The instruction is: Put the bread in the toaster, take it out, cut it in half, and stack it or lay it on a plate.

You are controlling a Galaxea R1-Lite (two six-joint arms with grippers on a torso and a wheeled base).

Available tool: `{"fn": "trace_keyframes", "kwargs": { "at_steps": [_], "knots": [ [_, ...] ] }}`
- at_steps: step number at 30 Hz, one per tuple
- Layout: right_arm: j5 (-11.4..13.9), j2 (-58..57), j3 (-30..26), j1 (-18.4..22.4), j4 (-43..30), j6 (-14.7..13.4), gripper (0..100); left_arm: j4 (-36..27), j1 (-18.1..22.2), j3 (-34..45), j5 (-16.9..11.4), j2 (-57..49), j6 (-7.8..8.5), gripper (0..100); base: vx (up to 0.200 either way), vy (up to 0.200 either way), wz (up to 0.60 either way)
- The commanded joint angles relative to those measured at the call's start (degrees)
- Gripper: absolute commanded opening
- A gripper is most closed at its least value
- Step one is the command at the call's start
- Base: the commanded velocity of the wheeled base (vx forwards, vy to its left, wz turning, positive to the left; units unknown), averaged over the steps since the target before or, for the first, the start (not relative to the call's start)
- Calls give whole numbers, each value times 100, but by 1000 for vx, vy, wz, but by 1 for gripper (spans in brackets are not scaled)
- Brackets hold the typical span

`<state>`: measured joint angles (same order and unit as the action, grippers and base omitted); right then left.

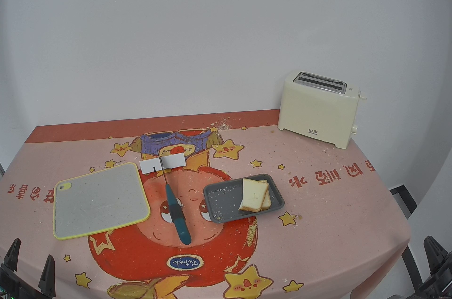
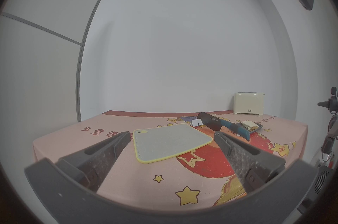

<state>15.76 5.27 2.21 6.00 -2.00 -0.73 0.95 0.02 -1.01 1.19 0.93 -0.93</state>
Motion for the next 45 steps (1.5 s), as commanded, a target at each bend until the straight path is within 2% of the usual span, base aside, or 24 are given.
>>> {"fn": "trace_keyframes", "kwargs": {
  "at_steps": [1,2,4,6,7,10,13,16,22,25,26,27,33,35,39,45],
  "knots": [
    [-47,18,-1,15,-11,-15,0,2,6,101,4,-93,-4,100,0,0,0],
    [-108,18,8,15,-11,-15,0,2,6,101,4,-93,-4,100,0,0,0],
    [-838,18,-1,33,-11,20,0,2,6,101,4,-93,-4,100,0,0,0],
    [-1392,18,-98,24,15,64,0,2,6,101,4,-93,-4,100,0,0,0],
    [-1541,18,-159,33,24,12,0,2,-2,101,4,-93,-4,100,0,0,0],
    [-1497,18,-203,33,165,3,0,2,-2,101,4,-93,-4,100,0,0,0],
    [-1462,27,-203,24,165,135,0,2,-2,101,4,-93,-4,100,0,0,0],
    [-1181,27,-212,15,165,363,0,2,-2,101,4,-93,-4,100,0,0,0],
    [-1146,27,-212,-46,156,346,0,2,6,101,4,-93,-4,100,0,0,0],
    [-1146,1,-203,-354,121,346,0,2,-2,101,4,-93,-4,100,0,0,0],
    [-1146,-17,-194,-820,121,337,0,2,-2,101,4,-93,-4,100,0,0,0],
    [-1146,-17,-194,-978,130,328,0,2,-2,101,4,-93,-4,100,0,0,0],
    [-1154,-131,-203,-714,138,293,0,2,6,101,4,-93,-4,100,0,0,0],
    [-1163,-175,-212,-450,165,293,0,2,6,101,4,-93,-4,100,0,0,0],
    [-1190,-527,-221,-635,191,249,0,2,6,101,-5,-93,-4,100,0,0,0],
    [-1181,-527,-221,-617,182,267,0,2,6,101,4,-93,-4,100,0,0,0]
  ]
}}
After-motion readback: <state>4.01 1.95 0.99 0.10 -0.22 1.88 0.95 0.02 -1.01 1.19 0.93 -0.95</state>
